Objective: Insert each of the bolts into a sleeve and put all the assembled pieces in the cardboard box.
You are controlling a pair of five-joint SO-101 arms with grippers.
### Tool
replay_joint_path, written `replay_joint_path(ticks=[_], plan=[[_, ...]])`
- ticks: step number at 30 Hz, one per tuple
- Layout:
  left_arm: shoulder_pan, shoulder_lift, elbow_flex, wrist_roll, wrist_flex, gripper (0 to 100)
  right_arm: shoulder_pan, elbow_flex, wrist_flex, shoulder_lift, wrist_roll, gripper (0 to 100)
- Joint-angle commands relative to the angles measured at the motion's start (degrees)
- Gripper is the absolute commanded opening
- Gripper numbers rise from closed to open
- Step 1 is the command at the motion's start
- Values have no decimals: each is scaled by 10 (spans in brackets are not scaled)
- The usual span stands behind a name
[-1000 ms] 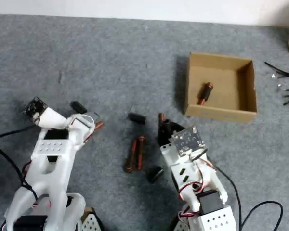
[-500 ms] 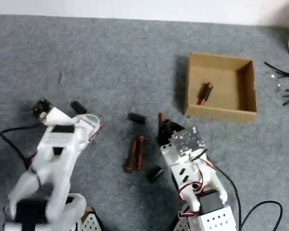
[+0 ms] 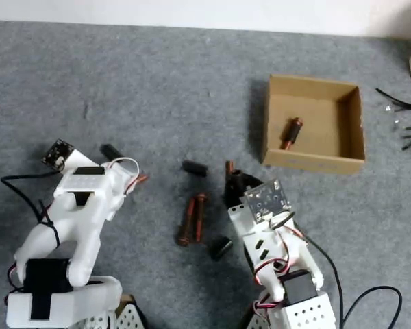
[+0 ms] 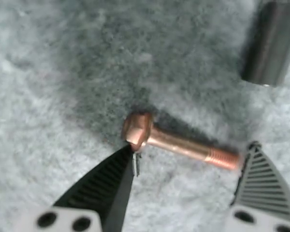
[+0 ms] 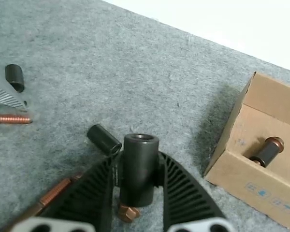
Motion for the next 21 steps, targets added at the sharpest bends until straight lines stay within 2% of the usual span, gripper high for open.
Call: replay_joint_path(ticks=[1, 6, 9, 16, 21], plan=[[-17, 7, -12, 31, 2, 295, 7, 80, -10, -3, 6, 10], [-31, 3, -14, 30, 3, 74, 7, 80, -10, -3, 6, 10], [-44, 3, -21, 28, 4, 11, 7, 80, -10, -3, 6, 10], [-43, 3, -22, -7, 4, 6, 7, 80, -10, -3, 6, 10], [-42, 2, -45, -60, 49, 6, 7, 80, -10, -3, 6, 10]])
